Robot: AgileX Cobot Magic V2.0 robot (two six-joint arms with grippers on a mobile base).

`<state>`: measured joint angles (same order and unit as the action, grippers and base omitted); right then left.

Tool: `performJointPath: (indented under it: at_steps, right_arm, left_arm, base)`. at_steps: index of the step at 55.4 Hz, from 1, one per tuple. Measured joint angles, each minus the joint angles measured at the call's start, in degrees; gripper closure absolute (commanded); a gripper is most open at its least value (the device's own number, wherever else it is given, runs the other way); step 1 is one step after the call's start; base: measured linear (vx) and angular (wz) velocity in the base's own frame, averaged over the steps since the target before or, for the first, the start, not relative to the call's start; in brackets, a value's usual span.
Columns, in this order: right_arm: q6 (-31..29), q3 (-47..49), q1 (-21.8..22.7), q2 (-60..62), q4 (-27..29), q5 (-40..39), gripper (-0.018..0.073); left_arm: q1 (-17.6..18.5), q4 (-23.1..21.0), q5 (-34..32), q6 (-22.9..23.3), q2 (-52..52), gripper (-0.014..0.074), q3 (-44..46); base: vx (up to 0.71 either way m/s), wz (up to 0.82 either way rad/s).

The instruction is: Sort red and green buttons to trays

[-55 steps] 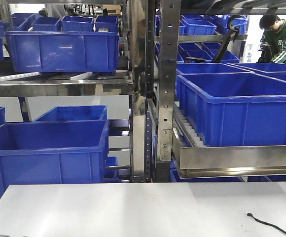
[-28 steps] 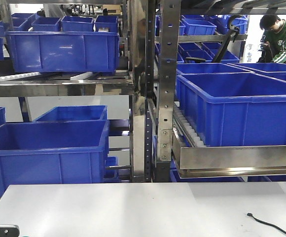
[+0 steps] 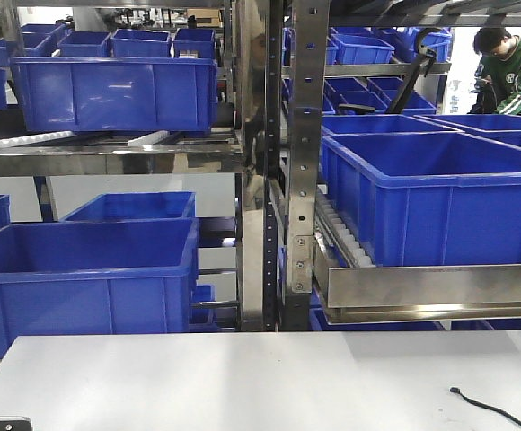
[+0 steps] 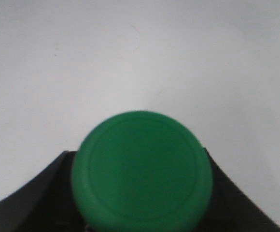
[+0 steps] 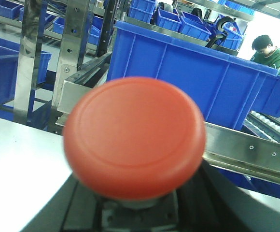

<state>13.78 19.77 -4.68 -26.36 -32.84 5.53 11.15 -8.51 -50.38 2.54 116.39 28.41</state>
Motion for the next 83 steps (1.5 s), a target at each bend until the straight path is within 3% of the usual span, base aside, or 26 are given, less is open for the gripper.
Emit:
performJointPath:
  at_steps: [8, 20, 27, 39, 53, 62, 74, 83]
  right_arm:
    - [0.00, 0.00, 0.00, 0.00, 0.00, 0.00, 0.0568]
    - [0.00, 0.00, 0.00, 0.00, 0.00, 0.00, 0.0568]
    - [0.00, 0.00, 0.00, 0.00, 0.00, 0.00, 0.0568]
    - [0.00, 0.00, 0.00, 0.00, 0.00, 0.00, 0.0568]
    - [0.47, 0.00, 0.00, 0.00, 0.32, 0.16, 0.0568]
    - [0.47, 0.00, 0.00, 0.00, 4.02, 2.35, 0.0568]
    - [0.47, 0.00, 0.00, 0.00, 11.46, 7.57, 0.0568]
    - [0.47, 0.00, 0.00, 0.00, 12.45, 7.84, 0.0568]
  left_arm:
    - [0.00, 0.00, 0.00, 0.13, 0.00, 0.0606, 0.00]
    - [-0.03, 2.89, 2.96, 1.90, -1.65, 0.0601, 0.00]
    - [-0.03, 9.90, 8.63, 4.30, -7.02, 0.0602, 0.00]
    - [-0.03, 19.00, 17.92, 12.65, -20.86, 0.0598, -0.20]
    - [-0.03, 29.23, 35.25, 19.60, -41.18, 0.0598, -0.69]
    - [0.66, 30.82, 48.29, 22.35, -54.94, 0.0598, -0.69]
    - [3.22, 30.82, 63.03, 22.61, -71.46, 0.0598, -0.85]
    - [3.53, 30.82, 67.21, 22.65, -80.15, 0.0598, -0.85]
  base:
    - [0.00, 0.00]
    - [0.00, 0.00]
    - [0.00, 0.00]
    - [0.00, 0.00]
    - [0.00, 0.00]
    - [0.00, 0.00]
    - [0.00, 0.00]
    - [0.00, 0.00]
